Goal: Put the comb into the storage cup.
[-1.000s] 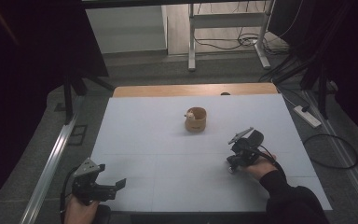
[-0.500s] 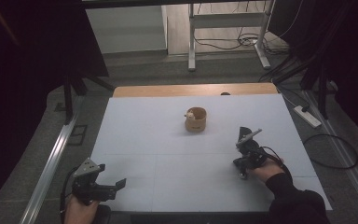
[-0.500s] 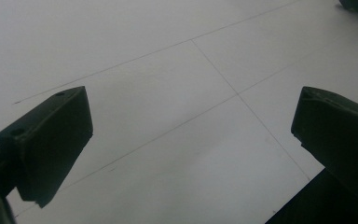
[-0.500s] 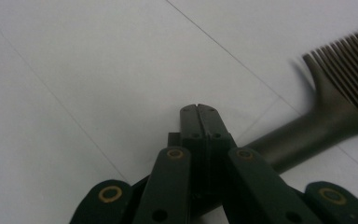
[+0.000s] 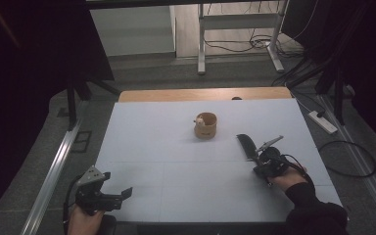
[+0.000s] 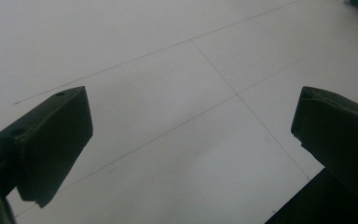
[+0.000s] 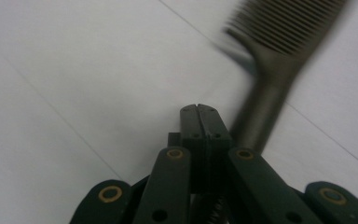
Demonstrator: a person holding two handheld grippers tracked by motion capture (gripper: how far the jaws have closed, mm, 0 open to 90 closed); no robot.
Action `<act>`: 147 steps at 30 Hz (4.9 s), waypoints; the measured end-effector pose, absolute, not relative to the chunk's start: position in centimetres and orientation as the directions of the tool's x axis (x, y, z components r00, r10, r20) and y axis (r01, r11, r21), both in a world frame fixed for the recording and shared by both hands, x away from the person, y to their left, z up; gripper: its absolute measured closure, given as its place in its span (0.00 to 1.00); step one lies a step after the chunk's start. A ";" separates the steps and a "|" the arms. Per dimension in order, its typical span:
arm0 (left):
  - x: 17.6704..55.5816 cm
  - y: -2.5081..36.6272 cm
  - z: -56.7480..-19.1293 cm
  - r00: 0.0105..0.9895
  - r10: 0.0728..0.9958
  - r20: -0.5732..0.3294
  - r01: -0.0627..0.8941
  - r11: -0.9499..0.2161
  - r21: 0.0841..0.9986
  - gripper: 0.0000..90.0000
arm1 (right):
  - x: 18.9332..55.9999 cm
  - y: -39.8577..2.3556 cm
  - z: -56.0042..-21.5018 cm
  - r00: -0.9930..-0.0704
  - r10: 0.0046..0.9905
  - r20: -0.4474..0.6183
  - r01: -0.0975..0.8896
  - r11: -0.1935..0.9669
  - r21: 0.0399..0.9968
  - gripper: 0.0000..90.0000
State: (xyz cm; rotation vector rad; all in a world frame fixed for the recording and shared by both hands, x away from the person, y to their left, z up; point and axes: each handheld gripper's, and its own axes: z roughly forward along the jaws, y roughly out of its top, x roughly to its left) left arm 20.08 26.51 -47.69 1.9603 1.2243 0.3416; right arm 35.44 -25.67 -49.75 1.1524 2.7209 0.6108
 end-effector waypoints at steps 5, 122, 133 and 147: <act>20.1 26.5 -47.7 0.500 0.850 -0.169 0.639 -0.230 0.734 0.00 | 35.7 -26.5 -49.8 -0.685 0.727 0.055 0.678 0.607 0.415 1.00; 20.2 26.5 -47.7 0.505 0.844 -0.179 0.646 -0.232 0.727 0.00 | 37.1 -27.0 -49.6 -0.700 0.713 -0.030 0.646 0.651 0.399 0.80; 20.2 26.8 -47.7 0.506 0.840 -0.196 0.642 -0.215 0.736 0.00 | 36.9 -27.1 -49.6 -0.701 0.713 -0.025 0.644 0.648 0.406 0.81; 20.4 26.4 -47.1 0.537 0.818 -0.208 0.628 -0.223 0.746 0.00 | 35.6 -27.4 -48.5 -0.732 0.680 -0.026 0.589 0.652 0.477 0.81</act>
